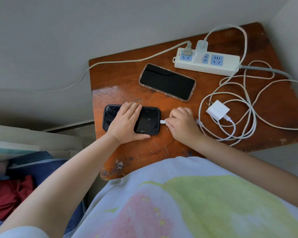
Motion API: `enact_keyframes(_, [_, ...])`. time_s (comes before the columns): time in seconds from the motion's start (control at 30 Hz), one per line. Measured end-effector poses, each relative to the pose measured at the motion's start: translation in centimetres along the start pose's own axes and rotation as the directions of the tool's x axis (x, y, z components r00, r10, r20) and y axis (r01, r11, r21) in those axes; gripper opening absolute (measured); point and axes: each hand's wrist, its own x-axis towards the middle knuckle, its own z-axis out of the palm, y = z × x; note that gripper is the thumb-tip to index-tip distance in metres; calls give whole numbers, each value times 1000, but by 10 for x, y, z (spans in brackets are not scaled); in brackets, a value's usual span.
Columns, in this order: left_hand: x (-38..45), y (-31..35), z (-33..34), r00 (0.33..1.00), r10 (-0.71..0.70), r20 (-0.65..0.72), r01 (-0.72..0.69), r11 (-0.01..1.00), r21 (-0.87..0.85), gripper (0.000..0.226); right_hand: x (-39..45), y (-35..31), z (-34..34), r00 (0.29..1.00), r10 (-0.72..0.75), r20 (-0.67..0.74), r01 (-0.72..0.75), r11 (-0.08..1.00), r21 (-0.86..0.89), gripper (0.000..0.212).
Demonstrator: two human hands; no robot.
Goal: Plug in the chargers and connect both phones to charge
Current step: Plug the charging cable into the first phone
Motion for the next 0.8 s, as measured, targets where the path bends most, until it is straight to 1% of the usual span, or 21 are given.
enact_keyframes(0.17, [0, 1, 0, 1000, -1, 14, 1, 1000, -2, 99, 0, -1, 2, 1000, 0, 23, 0, 1000, 29, 3])
enact_keyframes(0.23, [0, 1, 0, 1000, -11, 20, 11, 1000, -15, 99, 3, 1, -1, 998, -42, 56, 42, 999, 14, 2])
enact_keyframes(0.3, [1, 0, 0, 999, -41, 16, 42, 998, -45, 99, 10, 6, -7, 990, -114, 81, 116, 993, -22, 3])
enact_keyframes(0.37, [3, 1, -1, 998, -64, 10, 64, 995, -73, 97, 17, 10, -9, 989, -135, 68, 138, 989, -56, 3])
enact_keyframes(0.5, [4, 0, -2, 998, -58, 25, 60, 995, -76, 97, 11, 2, -1, 997, -61, 37, 62, 998, -32, 7])
enact_keyframes(0.7, [3, -2, -2, 998, -54, 44, 57, 996, -66, 99, 9, 2, 5, 999, -35, 22, 35, 999, -14, 10])
enact_keyframes(0.8, [4, -3, -3, 999, -11, 42, 13, 999, -51, 98, 7, 3, 5, 999, -36, 36, 35, 999, 12, 9])
